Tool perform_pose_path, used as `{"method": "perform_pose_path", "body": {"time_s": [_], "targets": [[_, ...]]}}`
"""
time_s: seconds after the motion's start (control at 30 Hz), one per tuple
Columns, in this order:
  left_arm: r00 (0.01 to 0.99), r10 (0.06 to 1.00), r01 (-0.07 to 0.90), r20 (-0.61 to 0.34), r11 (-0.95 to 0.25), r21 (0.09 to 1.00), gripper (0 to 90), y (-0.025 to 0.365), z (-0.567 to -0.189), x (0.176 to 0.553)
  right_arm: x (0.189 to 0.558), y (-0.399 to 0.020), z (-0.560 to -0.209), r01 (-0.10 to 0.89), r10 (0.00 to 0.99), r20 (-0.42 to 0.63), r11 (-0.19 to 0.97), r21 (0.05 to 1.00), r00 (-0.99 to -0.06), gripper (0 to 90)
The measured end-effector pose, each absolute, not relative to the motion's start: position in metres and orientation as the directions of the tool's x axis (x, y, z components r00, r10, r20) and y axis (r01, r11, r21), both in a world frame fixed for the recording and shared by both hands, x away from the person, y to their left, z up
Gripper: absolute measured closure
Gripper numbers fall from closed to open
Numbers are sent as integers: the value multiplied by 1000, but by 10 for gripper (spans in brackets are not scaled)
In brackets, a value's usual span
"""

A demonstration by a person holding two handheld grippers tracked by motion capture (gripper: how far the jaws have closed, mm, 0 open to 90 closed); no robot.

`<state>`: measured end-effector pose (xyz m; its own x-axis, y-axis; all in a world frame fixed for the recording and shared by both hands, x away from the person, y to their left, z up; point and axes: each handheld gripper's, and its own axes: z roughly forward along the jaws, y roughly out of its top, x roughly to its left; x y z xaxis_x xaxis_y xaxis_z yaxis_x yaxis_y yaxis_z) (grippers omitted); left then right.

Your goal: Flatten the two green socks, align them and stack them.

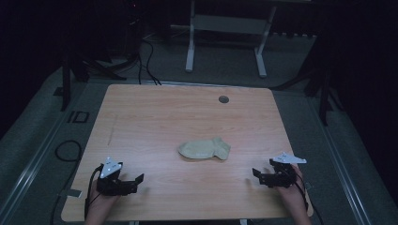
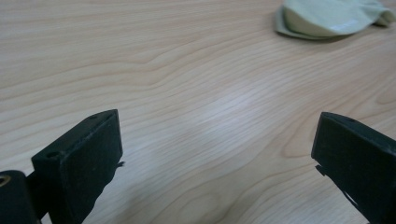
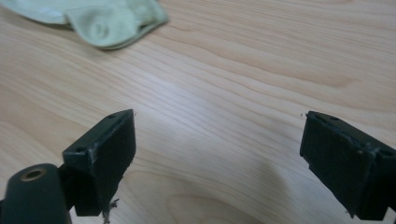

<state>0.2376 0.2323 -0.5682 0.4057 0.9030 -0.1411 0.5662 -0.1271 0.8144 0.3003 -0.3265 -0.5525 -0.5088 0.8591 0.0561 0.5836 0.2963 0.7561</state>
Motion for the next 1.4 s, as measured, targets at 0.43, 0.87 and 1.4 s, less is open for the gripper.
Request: {"method": "perform_pose_path", "body": {"time_s": [0.43,0.87,1.4], "targets": [[347,929,584,-130,-106,805,21,245,-568,230,290,-355,-555,615,903,97,203,762,-418,106],[278,953,574,-122,-63,816,21,261,-570,221,282,-372,-554,613,929,118,133,779,-350,106],[177,980,524,-93,-14,852,21,277,-568,210,281,-369,-561,589,937,47,178,788,-346,106]]}}
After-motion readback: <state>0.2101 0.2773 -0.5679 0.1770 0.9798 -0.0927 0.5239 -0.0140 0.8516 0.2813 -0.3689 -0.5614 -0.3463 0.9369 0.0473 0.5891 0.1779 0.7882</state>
